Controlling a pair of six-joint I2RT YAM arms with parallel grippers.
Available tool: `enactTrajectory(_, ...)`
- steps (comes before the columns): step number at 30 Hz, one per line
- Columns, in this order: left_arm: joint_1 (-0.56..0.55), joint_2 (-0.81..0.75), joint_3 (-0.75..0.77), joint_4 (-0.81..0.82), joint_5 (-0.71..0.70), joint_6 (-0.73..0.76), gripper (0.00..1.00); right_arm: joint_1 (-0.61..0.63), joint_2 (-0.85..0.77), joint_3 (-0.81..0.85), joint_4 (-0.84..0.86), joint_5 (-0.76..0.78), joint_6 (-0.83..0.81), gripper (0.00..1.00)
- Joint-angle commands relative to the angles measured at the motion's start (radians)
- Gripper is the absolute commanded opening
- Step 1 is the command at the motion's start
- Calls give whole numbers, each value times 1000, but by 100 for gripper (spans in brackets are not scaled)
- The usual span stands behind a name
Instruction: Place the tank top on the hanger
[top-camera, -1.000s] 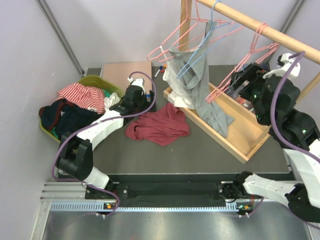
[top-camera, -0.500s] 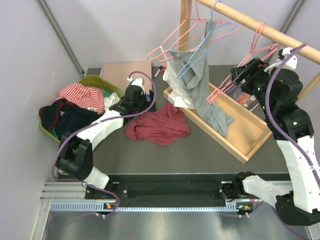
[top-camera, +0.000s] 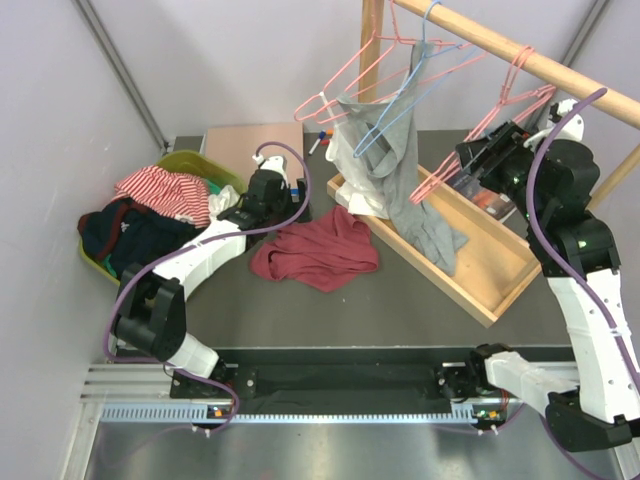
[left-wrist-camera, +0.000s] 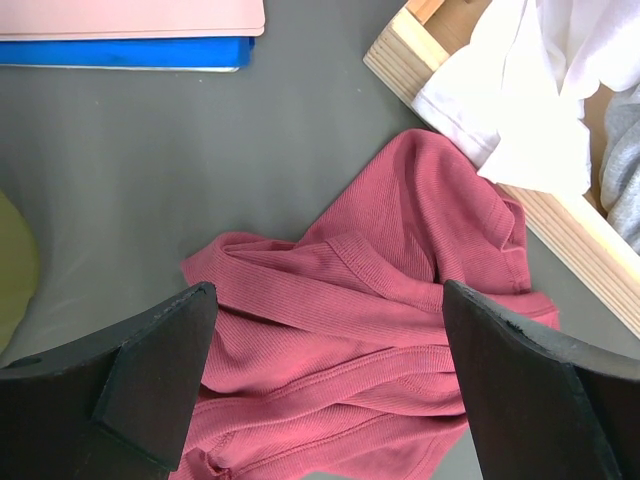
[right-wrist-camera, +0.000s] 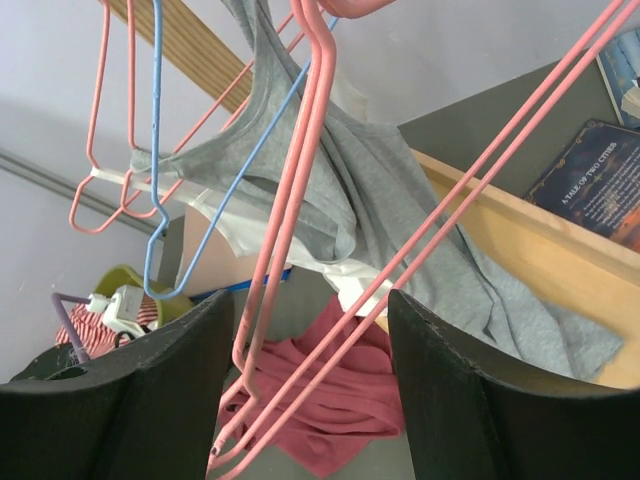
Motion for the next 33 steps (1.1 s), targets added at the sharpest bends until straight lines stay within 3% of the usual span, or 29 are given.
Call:
enactTrajectory(1, 9, -17, -1, 68, 5, -4, 99, -20, -30, -5, 38, -13, 11, 62)
enactTrajectory(23, 15, -32, -7, 60, 6, 6, 99, -43, -50, -27, 26, -7, -11, 43)
enactTrajectory(33, 15, -46, -18, 56, 6, 9, 99, -46, -59, -45, 98, -30, -37, 25)
